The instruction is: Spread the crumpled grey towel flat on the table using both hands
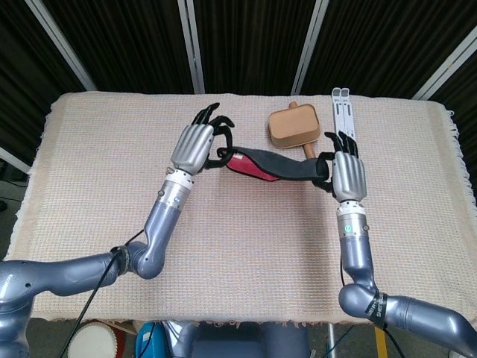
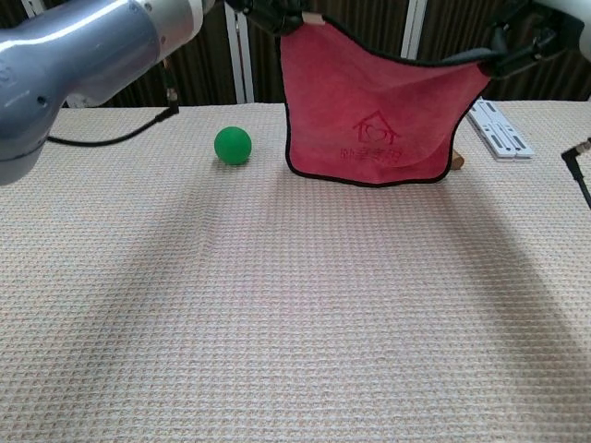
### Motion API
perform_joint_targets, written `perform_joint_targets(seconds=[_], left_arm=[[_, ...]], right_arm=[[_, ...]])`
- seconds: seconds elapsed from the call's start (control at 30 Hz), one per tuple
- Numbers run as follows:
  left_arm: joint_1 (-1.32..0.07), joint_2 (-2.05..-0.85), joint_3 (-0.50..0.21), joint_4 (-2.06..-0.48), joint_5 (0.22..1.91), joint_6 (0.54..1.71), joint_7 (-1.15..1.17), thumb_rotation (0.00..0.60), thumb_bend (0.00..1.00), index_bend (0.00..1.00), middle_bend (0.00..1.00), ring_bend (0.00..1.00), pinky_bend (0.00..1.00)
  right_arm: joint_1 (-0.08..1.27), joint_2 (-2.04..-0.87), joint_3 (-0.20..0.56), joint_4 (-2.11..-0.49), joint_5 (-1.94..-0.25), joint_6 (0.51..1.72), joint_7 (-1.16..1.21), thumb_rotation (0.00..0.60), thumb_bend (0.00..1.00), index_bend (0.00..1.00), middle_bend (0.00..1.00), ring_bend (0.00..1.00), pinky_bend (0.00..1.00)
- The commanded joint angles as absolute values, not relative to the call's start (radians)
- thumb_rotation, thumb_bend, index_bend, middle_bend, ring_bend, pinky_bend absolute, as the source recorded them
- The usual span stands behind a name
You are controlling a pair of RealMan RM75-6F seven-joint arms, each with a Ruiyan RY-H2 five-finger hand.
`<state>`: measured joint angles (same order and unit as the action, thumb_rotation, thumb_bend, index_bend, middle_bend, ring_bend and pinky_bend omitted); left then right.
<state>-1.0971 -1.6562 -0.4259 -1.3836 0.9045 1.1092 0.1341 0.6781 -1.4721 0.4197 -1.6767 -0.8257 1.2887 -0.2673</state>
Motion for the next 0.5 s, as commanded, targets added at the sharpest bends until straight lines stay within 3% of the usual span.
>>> perform_joint_targets(seconds=[0.03, 0.33, 0.5], left_arm=[[-1.022, -1.652, -0.356, -1.482, 0.933, 1.148, 0.123, 0.6, 0.46, 0.68, 0.31, 0.06, 0.11], [-0.902, -1.66, -0.232, -1.624, 0.993, 1.193, 0.115, 0.6, 0.46, 0.68, 0.31, 0.06, 0.11], [-0.862, -1.664, -0.197, -1.644, 1.011, 1.195, 0.115, 0.6, 0.46, 0.68, 0.31, 0.06, 0.11]], right_arm=[[0.623, -1.489, 0.348, -1.688, -0.89, 1.303, -0.215, 0.6, 0.5, 0.76, 0.18, 0.0, 0.0], [0.55, -1.531, 0.227, -1.733, -0.971, 1.336, -0.216, 0.6, 0.5, 0.76, 0.18, 0.0, 0.0], [0.521, -1.544, 0.189, -1.74, -0.985, 1.339, -0.225, 0.6, 0.5, 0.76, 0.18, 0.0, 0.0]])
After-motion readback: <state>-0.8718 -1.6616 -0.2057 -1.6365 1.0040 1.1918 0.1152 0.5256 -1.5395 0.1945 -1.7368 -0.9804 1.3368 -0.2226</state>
